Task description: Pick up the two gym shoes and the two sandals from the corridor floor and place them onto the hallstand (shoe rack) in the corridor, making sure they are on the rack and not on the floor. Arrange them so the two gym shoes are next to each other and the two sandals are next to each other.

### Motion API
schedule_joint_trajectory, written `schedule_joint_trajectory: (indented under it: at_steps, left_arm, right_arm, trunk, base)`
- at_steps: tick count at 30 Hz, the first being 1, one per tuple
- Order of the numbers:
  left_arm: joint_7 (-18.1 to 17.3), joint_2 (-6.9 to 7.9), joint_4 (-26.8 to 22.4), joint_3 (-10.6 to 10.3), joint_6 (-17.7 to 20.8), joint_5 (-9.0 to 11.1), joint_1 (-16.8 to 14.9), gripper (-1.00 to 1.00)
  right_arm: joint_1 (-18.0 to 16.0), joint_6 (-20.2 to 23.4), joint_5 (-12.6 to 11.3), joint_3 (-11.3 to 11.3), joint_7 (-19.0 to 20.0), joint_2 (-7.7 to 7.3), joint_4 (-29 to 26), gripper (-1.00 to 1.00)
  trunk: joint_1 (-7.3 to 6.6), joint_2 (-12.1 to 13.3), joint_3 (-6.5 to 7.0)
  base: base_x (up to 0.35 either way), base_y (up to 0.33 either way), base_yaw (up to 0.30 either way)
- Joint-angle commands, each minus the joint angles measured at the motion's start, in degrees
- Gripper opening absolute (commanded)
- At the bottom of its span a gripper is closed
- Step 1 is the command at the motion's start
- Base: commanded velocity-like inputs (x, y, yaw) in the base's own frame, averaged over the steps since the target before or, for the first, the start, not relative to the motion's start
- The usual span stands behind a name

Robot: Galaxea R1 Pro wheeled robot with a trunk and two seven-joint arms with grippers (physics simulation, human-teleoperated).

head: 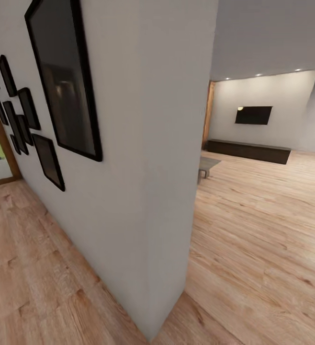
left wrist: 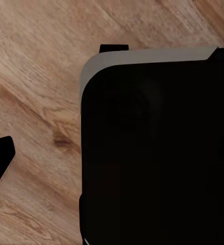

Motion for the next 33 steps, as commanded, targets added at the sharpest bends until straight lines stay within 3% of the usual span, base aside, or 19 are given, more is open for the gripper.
schedule_joint_trajectory:
  at_steps: [1,13,27,33]
  left_arm:
    - [0.0,0.00,0.0,0.0,0.0,0.0,0.0,1.00]
    - [0.0,0.00,0.0,0.1,0.0,0.1,0.0,1.00]
    - [0.0,-0.01,0.0,0.2,0.0,0.4,0.0,1.00]
    - [0.0,-0.02,0.0,0.2,0.0,0.4,0.0,1.00]
  right_arm:
    - [0.0,0.0,0.0,0.0,0.0,0.00,0.0,1.00]
    - [0.0,0.0,0.0,0.0,0.0,0.00,0.0,1.00]
    - [0.0,0.0,0.0,0.0,0.0,0.00,0.0,1.00]
    - [0.0,0.0,0.0,0.0,0.0,0.00,0.0,1.00]
  trunk:
    - [0.00,0.0,0.00]
    - [0.00,0.0,0.00]
    - [0.00,0.0,0.00]
    - [0.00,0.0,0.00]
  base:
    - [0.000,0.000,-0.285]
    - [-0.011,0.000,-0.285]
    - [-0.274,0.120,-0.285]
    - [-0.082,0.048,-0.285]
